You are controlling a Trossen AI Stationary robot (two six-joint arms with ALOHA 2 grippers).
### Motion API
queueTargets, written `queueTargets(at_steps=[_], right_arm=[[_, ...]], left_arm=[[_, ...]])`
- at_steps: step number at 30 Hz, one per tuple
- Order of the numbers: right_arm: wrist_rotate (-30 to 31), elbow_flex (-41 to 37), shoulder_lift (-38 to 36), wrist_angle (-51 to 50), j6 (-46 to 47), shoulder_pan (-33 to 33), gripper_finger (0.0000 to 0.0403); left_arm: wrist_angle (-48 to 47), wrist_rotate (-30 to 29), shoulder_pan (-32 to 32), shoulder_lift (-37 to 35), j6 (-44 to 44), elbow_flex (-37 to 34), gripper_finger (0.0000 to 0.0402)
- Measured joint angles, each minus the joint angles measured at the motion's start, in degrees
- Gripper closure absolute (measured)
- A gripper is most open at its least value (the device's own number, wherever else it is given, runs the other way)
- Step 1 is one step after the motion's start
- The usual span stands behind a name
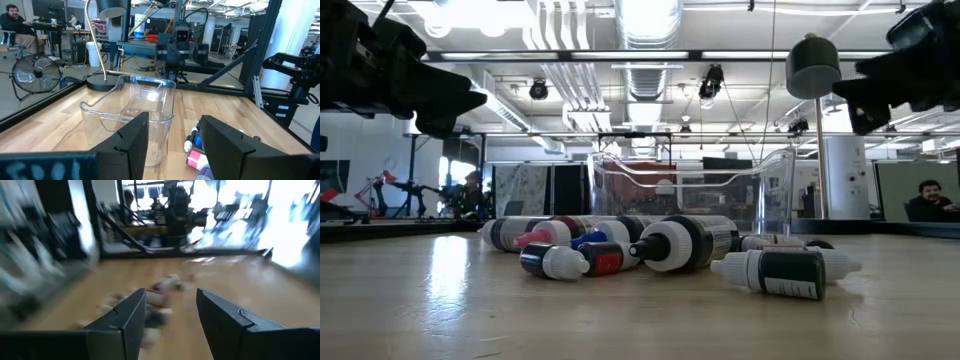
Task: Pick & Place food coloring
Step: Put the small black food coloring bottle into the transparent bin
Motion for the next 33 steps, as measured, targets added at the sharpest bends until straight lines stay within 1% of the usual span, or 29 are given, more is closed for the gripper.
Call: queueTargets(at_steps=[2,5,7,10,11,17,18,19,22,27,30,33], right_arm=[[-0.5,0.0,0.0,0.5,12.2,0.0,0.0234],[0.5,0.0,0.0,0.6,28.6,-0.1,0.0234],[0.6,0.0,0.1,0.5,37.2,-0.1,0.0234],[0.9,0.0,0.1,0.7,43.3,-0.1,0.0234],[1.9,0.0,0.2,1.0,45.1,-0.1,0.0234],[16.0,0.0,0.6,2.1,54.2,-0.1,0.0234],[18.0,0.0,0.9,2.5,56.1,-0.1,0.0234],[18.6,0.0,1.2,2.5,58.0,-0.1,0.0234],[16.1,0.0,2.3,2.4,63.6,-0.1,0.0234],[9.2,0.0,5.8,2.5,75.5,0.9,0.0234],[5.8,0.1,9.3,2.4,80.6,2.1,0.0234],[4.9,2.0,14.6,2.1,82.3,4.2,0.0234]], left_arm=[[0.0,0.0,0.0,0.0,0.0,0.0,0.0250],[0.0,0.0,0.0,0.0,0.0,0.0,0.0250],[0.0,0.0,0.0,0.0,0.0,0.0,0.0250],[0.0,0.0,0.0,0.0,0.0,0.0,0.0250],[0.0,0.0,0.0,0.0,0.0,0.0,0.0250],[0.0,0.0,0.0,0.0,0.0,0.0,0.0250],[0.0,0.0,0.0,0.0,0.0,0.0,0.0250],[0.0,0.0,0.0,0.0,0.0,0.0,0.0250],[0.0,0.0,0.0,0.0,0.0,0.0,0.0250],[0.0,0.0,0.0,0.0,0.0,0.0,0.0250],[0.0,0.0,0.0,0.0,0.0,0.0,0.0250],[0.0,0.0,0.0,0.0,0.0,0.0,0.0250]])
